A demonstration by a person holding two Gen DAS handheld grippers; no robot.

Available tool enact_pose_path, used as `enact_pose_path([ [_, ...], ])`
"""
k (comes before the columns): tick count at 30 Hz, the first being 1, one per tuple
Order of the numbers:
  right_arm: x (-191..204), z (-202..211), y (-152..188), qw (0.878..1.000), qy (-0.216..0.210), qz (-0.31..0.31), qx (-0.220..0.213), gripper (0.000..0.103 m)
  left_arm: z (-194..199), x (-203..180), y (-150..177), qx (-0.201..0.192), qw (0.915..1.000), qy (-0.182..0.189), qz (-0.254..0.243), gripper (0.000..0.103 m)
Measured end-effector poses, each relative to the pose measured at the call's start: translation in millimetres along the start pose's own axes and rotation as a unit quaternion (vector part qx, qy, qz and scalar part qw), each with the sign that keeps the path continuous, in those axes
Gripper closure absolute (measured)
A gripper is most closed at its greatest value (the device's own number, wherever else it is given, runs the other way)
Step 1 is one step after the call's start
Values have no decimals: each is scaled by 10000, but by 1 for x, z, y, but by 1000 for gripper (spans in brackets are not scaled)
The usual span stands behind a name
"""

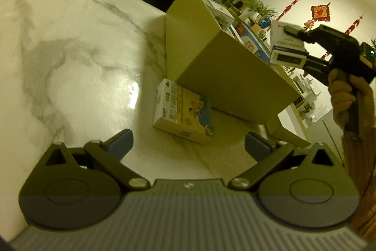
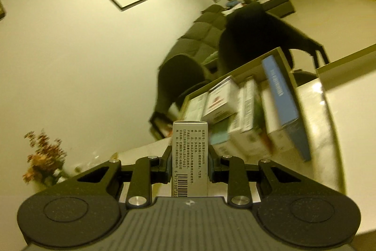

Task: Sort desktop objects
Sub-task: 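Carry the EDDING box with the right gripper over the tall box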

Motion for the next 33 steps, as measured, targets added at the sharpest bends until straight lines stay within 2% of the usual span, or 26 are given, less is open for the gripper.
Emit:
enact_pose_path([
  [6, -17, -26, -13, 9992, 390, -56, 77, 72, -3, 5, -4, 45, 10000, -66, 39, 0],
  [10, -18, -43, -7, 9981, 483, 33, 390, 72, -6, 9, -5, 87, 9999, -92, 56, 0],
  [18, 10, -89, 18, 9891, 450, 352, 1354, 72, -10, 7, -5, 132, 9999, -79, 32, 0],
  [24, 31, -123, 30, 9807, 754, 579, 1710, 72, -6, 8, -3, 98, 9999, -113, 47, 0],
  [33, 38, -145, 39, 9729, 953, 303, 2083, 72, -1, 9, -2, 59, 9999, -134, 50, 0],
])
Point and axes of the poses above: each gripper's, at about its wrist camera, not at the fingertips, and z roughly against the way its jaws point, x to its left, y to its underside, the point moved 5 cm from there along -z, roughly the way its jaws point, and after that the axes turned 12 degrees about y, right-handed, at the moved point
